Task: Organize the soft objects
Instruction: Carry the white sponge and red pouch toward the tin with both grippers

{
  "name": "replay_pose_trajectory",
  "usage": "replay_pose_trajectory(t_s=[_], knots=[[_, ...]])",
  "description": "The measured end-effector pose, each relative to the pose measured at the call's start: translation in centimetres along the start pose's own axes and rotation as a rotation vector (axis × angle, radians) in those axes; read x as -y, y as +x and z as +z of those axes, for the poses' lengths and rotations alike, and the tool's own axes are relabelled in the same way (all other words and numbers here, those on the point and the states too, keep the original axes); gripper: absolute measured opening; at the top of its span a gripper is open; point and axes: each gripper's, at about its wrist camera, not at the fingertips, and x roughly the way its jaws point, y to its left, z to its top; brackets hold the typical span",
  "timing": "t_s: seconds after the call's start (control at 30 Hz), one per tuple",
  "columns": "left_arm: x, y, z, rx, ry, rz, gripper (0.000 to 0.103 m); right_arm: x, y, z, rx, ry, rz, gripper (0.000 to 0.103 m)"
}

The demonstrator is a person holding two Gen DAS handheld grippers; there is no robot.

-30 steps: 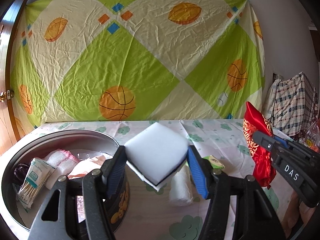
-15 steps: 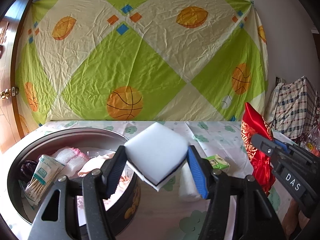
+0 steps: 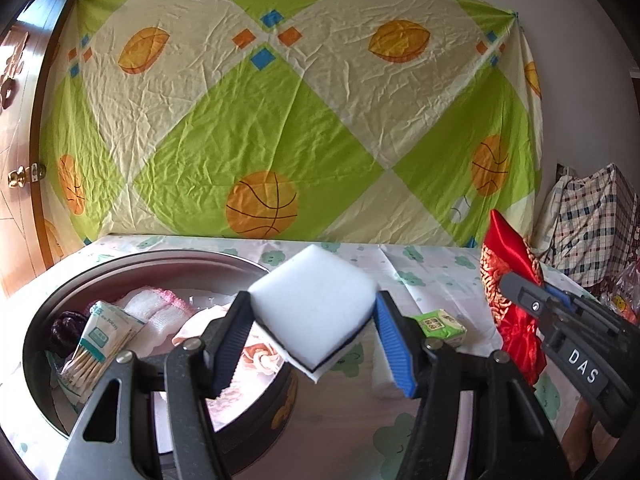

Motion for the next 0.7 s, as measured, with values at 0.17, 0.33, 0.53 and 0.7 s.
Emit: replay_pose_trajectory(t_s=[0.17,0.33,0.53,0.7], knots=[[-0.5,-0.1,-0.1,-0.001,-0.014,0.005,0.061,-0.4,0.1,0.0,-0.002,-0.002,0.011,0.016],[-0.7,-0.2,-0.1,0.004,-0.021,0.008,0.061,-0.8,0.2,-0.1,-0.002,-0.003,0.023,0.016],[-0.7,-0.3,-0.1,0.004,-0.022,0.006,0.061,-1.2,0.1,-0.2,-0.001,0.002,0.044,0.016],[-0.9,-0.6,-0.1,0.011,-0.020,0.011,0.061,-1.6,0.1,-0.3,0.000,0.001,0.060,0.016]])
